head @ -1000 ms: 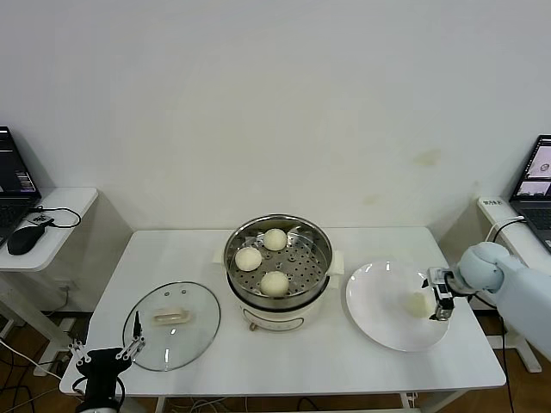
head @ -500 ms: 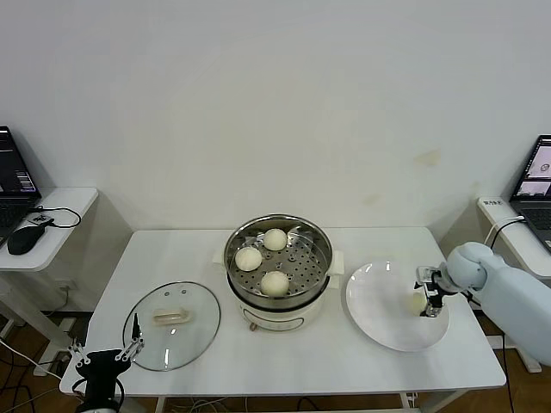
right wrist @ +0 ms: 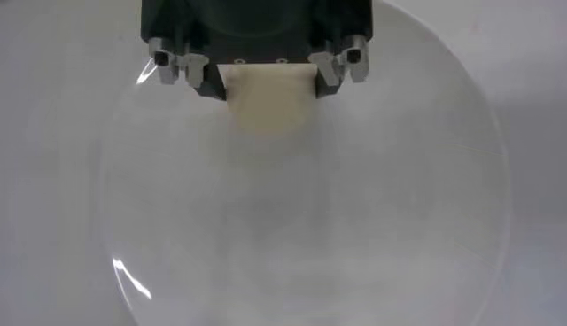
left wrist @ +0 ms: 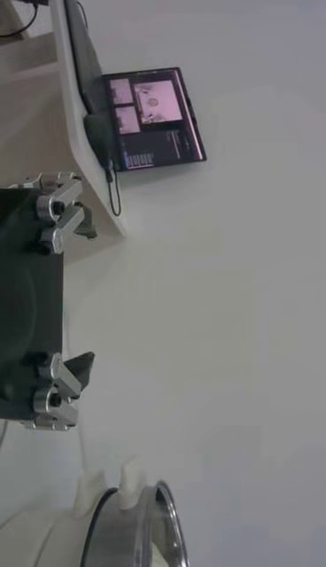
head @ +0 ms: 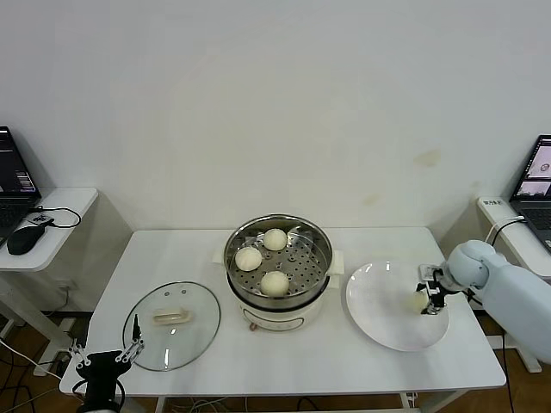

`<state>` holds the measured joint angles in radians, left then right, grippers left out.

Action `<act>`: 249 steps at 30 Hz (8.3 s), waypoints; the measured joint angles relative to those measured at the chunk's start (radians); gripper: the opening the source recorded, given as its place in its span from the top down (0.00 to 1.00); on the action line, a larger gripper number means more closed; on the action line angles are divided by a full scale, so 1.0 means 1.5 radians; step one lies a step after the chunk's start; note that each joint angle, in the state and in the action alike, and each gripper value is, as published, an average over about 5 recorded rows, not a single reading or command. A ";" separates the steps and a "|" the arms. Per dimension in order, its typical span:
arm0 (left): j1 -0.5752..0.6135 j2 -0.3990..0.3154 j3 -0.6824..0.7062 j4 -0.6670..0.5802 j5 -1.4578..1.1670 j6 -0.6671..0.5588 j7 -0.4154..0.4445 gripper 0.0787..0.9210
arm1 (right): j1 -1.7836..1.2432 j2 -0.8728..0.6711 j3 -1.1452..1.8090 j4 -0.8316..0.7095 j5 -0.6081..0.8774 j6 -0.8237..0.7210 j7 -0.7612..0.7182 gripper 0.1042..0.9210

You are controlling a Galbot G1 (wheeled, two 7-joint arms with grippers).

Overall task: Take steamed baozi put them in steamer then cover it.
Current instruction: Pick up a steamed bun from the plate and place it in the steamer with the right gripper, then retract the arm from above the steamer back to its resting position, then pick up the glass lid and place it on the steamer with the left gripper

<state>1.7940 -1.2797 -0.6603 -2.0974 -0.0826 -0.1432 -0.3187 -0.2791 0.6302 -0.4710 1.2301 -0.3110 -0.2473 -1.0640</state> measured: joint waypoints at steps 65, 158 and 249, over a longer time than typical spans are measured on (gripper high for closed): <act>-0.022 0.006 -0.009 -0.009 -0.006 -0.004 -0.001 0.12 | 0.448 0.287 -0.449 0.055 0.370 -0.197 0.080 0.37; -0.189 0.040 0.025 0.266 0.863 0.008 0.128 0.12 | -0.897 0.479 0.897 0.436 0.354 0.277 0.650 0.12; -0.344 0.210 0.077 0.110 0.690 0.188 0.241 0.92 | -0.921 0.527 0.822 0.437 0.247 0.302 0.650 0.12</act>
<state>1.2785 -0.9649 -0.5452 -1.9318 0.9528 0.1393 0.0434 -1.6608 1.4206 0.7620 1.8852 0.0603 0.2054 -0.0884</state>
